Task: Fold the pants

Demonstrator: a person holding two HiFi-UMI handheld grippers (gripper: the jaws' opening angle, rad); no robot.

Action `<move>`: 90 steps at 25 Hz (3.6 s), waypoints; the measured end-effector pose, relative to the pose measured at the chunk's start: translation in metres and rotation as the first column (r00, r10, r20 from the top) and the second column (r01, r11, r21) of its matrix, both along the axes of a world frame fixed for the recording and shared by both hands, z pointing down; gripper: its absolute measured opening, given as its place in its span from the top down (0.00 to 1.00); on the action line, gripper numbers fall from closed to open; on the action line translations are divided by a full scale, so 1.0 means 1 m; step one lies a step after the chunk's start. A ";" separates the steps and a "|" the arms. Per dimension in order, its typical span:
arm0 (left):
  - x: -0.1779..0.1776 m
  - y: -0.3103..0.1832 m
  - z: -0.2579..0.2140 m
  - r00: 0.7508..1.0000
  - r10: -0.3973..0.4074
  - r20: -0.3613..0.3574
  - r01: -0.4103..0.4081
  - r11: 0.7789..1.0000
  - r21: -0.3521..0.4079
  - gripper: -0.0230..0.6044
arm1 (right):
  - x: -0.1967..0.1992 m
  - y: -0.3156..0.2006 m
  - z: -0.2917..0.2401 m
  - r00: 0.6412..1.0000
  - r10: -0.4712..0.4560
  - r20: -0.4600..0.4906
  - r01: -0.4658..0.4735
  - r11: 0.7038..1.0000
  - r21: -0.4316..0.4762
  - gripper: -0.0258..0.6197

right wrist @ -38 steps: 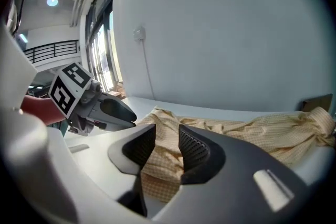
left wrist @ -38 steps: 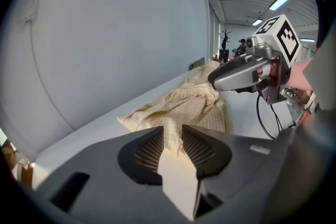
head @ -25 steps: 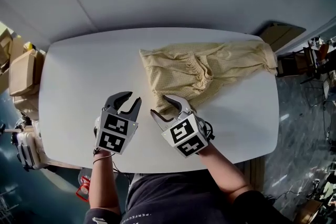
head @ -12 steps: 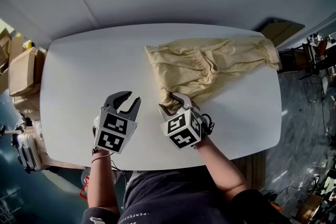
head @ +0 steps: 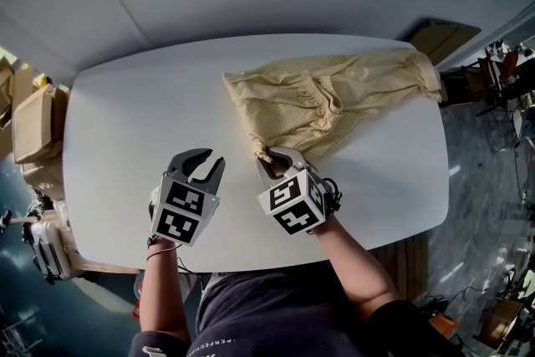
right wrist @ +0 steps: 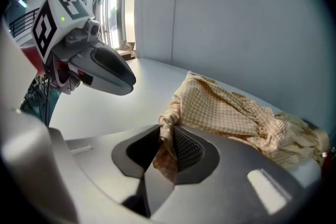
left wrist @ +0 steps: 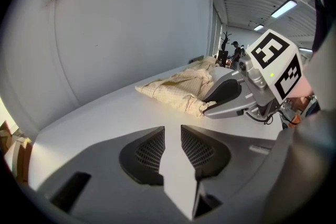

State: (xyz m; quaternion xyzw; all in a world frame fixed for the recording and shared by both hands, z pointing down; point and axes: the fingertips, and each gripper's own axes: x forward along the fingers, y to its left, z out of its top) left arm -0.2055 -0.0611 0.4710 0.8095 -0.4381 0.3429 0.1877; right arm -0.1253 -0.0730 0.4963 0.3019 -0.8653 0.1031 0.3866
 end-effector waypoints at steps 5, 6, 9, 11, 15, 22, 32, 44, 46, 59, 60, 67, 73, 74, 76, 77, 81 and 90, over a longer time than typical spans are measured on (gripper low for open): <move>0.016 -0.007 -0.009 1.000 0.016 0.011 -0.017 1.000 0.021 0.80 | 0.007 -0.007 -0.035 0.988 0.032 0.151 -0.026 0.999 -0.043 0.85; 0.022 -0.011 -0.012 1.000 0.019 0.013 -0.019 0.999 0.029 0.80 | 0.011 -0.010 -0.043 0.984 0.035 0.175 -0.028 0.999 -0.046 0.85; 0.042 -0.021 -0.021 1.000 0.023 0.012 -0.023 0.998 0.055 0.80 | 0.025 -0.023 -0.068 0.971 0.035 0.235 -0.027 0.999 -0.035 0.85; 0.056 -0.028 -0.027 1.000 0.022 0.006 -0.022 0.997 0.072 0.80 | 0.034 -0.031 -0.083 0.964 0.029 0.265 -0.025 1.000 -0.019 0.85; 0.087 -0.036 -0.035 1.000 0.021 -0.013 -0.019 0.996 0.092 0.81 | 0.059 -0.048 -0.104 0.948 0.028 0.317 -0.037 0.999 0.021 0.85; 0.143 -0.050 -0.034 0.999 0.040 -0.003 -0.040 0.995 0.095 0.82 | 0.127 -0.095 -0.132 0.915 0.076 0.397 -0.122 0.988 0.092 0.85; 0.223 -0.067 -0.028 0.994 0.113 -0.012 -0.111 0.989 0.094 0.82 | 0.239 -0.152 -0.134 0.869 0.220 0.442 -0.326 0.928 0.178 0.85; 0.258 -0.075 -0.020 0.991 0.131 0.020 -0.132 0.990 0.058 0.82 | 0.346 -0.174 -0.044 0.830 0.466 0.308 -0.505 0.861 0.060 0.83; 0.260 -0.075 -0.018 0.991 0.134 0.022 -0.135 0.990 0.048 0.82 | 0.348 -0.172 -0.035 0.831 0.477 0.287 -0.506 0.862 0.032 0.80; 0.260 -0.075 -0.021 0.988 0.153 0.012 -0.154 0.986 0.058 0.82 | 0.362 -0.161 -0.072 0.806 0.488 0.335 -0.545 0.832 0.098 0.71; 0.258 -0.075 -0.021 0.988 0.153 0.010 -0.153 0.986 0.061 0.82 | 0.359 -0.160 -0.078 0.802 0.482 0.352 -0.546 0.831 0.106 0.72; 0.239 -0.064 -0.022 0.989 0.148 -0.005 -0.147 0.987 0.069 0.82 | 0.303 -0.144 -0.095 0.857 0.360 0.369 -0.432 0.892 0.133 0.72; 0.201 -0.054 -0.027 0.996 0.091 0.002 -0.091 0.994 0.065 0.82 | 0.237 -0.116 -0.082 0.929 0.208 0.308 -0.256 0.959 0.125 0.72; 0.194 -0.052 -0.028 0.997 0.082 0.002 -0.082 0.995 0.065 0.82 | 0.228 -0.111 -0.077 0.943 0.184 0.278 -0.228 0.964 0.134 0.71; 0.182 -0.048 -0.028 0.998 0.064 0.001 -0.064 0.996 0.064 0.82 | 0.214 -0.104 -0.063 0.968 0.148 0.201 -0.179 0.972 0.150 0.67; 0.176 -0.046 -0.028 0.998 0.057 0.000 -0.056 0.996 0.063 0.82 | 0.208 -0.101 -0.054 0.978 0.136 0.157 -0.161 0.975 0.155 0.65; 0.155 -0.039 -0.025 0.999 0.033 -0.002 -0.033 0.998 0.055 0.82 | 0.202 -0.098 -0.020 0.992 0.129 -0.015 -0.125 0.979 0.162 0.61; 0.142 -0.035 -0.023 1.000 0.020 0.002 -0.020 0.999 0.040 0.82 | 0.208 -0.111 0.006 0.980 0.143 -0.141 -0.114 0.974 0.194 0.65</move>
